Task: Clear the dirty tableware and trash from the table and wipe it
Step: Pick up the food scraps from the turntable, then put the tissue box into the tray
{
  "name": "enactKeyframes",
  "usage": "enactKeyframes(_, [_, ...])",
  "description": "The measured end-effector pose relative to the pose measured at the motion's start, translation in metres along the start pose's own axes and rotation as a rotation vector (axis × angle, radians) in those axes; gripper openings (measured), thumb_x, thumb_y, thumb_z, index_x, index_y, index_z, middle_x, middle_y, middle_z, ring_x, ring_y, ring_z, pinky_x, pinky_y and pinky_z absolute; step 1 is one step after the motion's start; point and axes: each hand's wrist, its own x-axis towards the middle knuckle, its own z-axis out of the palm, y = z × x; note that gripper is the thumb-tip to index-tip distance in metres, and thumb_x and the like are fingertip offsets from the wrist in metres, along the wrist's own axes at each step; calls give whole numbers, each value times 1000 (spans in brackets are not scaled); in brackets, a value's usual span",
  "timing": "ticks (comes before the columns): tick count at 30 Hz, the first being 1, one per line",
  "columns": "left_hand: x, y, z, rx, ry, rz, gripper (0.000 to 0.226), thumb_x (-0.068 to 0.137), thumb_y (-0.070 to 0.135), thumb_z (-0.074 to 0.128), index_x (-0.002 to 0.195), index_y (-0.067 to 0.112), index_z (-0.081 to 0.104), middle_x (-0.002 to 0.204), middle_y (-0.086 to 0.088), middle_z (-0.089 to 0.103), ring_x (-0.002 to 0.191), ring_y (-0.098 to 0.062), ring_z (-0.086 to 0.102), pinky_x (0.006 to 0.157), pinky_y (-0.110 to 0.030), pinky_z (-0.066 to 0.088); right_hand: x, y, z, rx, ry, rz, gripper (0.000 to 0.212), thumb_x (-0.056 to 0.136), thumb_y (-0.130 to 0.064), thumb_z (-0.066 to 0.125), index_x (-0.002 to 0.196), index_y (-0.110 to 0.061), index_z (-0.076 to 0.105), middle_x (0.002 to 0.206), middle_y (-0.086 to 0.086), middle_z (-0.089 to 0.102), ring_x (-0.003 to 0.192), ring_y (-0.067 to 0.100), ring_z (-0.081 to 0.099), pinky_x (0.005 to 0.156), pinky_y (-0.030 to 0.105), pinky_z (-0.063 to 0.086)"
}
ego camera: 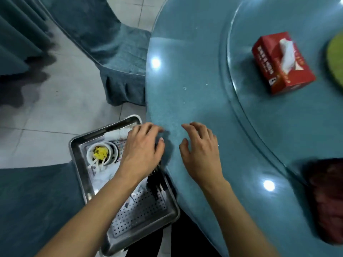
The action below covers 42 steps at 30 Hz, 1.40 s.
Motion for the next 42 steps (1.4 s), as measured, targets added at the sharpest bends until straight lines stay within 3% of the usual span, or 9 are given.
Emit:
enactKeyframes(3, [19, 40, 7, -16, -12, 55, 27, 100, 30, 49, 122, 20, 61, 121, 0, 59, 113, -23, 47, 101, -43, 42, 4, 34, -30, 2, 36, 60, 40, 89, -14, 62, 129, -17, 60, 130, 7, 57, 115, 29, 55, 97, 42, 44])
enactKeyframes(16, [167, 193, 51, 43, -60, 282, 48, 89, 42, 32, 118, 17, 62, 116, -5, 63, 105, -32, 57, 95, -48, 45, 49, 176, -112, 14, 204, 288, 45, 87, -15, 63, 131, -20, 58, 129, 3, 53, 114, 27, 55, 100, 41, 41])
enactKeyframes(20, [229, 228, 66, 76, -65, 291, 39, 98, 28, 47, 134, 15, 53, 133, -9, 57, 117, -35, 53, 103, -48, 41, 75, 208, -126, 73, 260, 332, 46, 86, -14, 62, 132, -16, 58, 128, 6, 55, 114, 28, 55, 101, 42, 42])
enactKeyframes(26, [307, 253, 76, -12, -120, 179, 60, 101, 19, 45, 157, 11, 26, 156, -16, 36, 134, -42, 44, 114, -51, 34, 108, 245, -135, 182, 221, 493, 56, 94, -22, 57, 147, -12, 42, 139, 10, 51, 125, 28, 49, 110, 43, 38])
enactKeyframes(30, [344, 254, 73, -108, -208, 65, 68, 99, 12, 42, 162, 13, 14, 168, -9, 19, 152, -29, 26, 124, -41, 22, 116, 259, -131, 380, 93, 635, 66, 99, -35, 51, 157, -17, 25, 156, 5, 39, 141, 22, 39, 118, 46, 31])
enactKeyframes(32, [349, 261, 71, -277, -250, -8, 68, 98, 6, 42, 161, 18, 19, 166, -3, 24, 147, -20, 34, 120, -33, 29, 118, 262, -129, 517, 75, 677, 67, 99, -39, 51, 158, -22, 24, 158, 0, 37, 143, 16, 38, 119, 44, 31])
enactKeyframes(34, [347, 269, 72, -420, -283, -40, 62, 98, 1, 43, 156, 22, 33, 156, 3, 39, 130, -12, 44, 103, -24, 37, 120, 262, -125, 643, 78, 688, 68, 98, -40, 53, 158, -27, 24, 157, -3, 40, 140, 12, 41, 119, 42, 32])
enactKeyframes(37, [345, 273, 75, -514, -287, -68, 54, 95, -1, 45, 142, 25, 48, 149, 5, 45, 115, -13, 51, 93, -30, 47, 120, 258, -120, 752, 100, 669, 74, 88, -49, 53, 156, -37, 26, 151, -10, 48, 137, 8, 45, 118, 42, 34])
enactKeyframes(42, [345, 276, 67, -630, -299, -153, 65, 92, -4, 46, 152, 19, 36, 135, -2, 50, 102, -16, 50, 74, -29, 46, 123, 259, -120, 838, 243, 701, 54, 96, -33, 55, 148, -36, 42, 132, -17, 61, 123, 5, 55, 112, 37, 40])
